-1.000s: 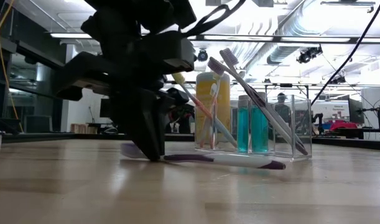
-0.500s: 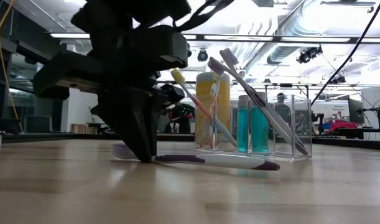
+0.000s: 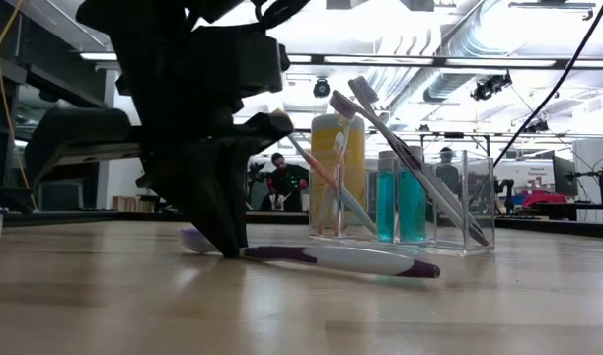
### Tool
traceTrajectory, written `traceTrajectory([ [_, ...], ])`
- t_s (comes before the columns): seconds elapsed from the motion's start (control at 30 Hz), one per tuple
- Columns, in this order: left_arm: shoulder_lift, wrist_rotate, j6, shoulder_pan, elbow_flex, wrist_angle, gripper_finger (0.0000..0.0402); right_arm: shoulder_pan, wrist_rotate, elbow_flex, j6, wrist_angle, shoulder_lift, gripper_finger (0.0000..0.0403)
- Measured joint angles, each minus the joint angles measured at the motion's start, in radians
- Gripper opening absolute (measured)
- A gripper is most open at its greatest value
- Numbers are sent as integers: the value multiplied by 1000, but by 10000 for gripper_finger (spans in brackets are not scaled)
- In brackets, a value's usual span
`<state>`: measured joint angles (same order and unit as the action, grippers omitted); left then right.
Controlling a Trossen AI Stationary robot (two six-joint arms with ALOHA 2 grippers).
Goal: Pick & Place toothbrushing station
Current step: Put the purple toothbrush into the bottom compartment of the transparent organizer
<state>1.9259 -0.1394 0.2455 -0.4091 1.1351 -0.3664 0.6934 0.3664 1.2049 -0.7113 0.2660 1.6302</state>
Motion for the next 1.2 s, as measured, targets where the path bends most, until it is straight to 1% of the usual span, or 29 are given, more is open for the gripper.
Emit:
traceTrajectory([
  [0.37, -2, -23, 99, -36, -1, 34, 4, -2, -3, 0, -22, -1, 0, 138],
  [0.5, -12, -20, 125, -36, 0, 36, 20, -2, -3, 0, -23, -1, 0, 138],
  [0.73, -16, 2, 149, -34, 0, 49, 65, -2, -4, 0, -23, 0, 0, 138],
  [0.83, -17, 10, 158, -34, 0, 59, 78, -2, -8, 0, -23, 0, 0, 138],
  [1.2, -16, 56, 212, -31, -1, 132, 84, 23, 18, 0, -27, 1, 0, 138],
])
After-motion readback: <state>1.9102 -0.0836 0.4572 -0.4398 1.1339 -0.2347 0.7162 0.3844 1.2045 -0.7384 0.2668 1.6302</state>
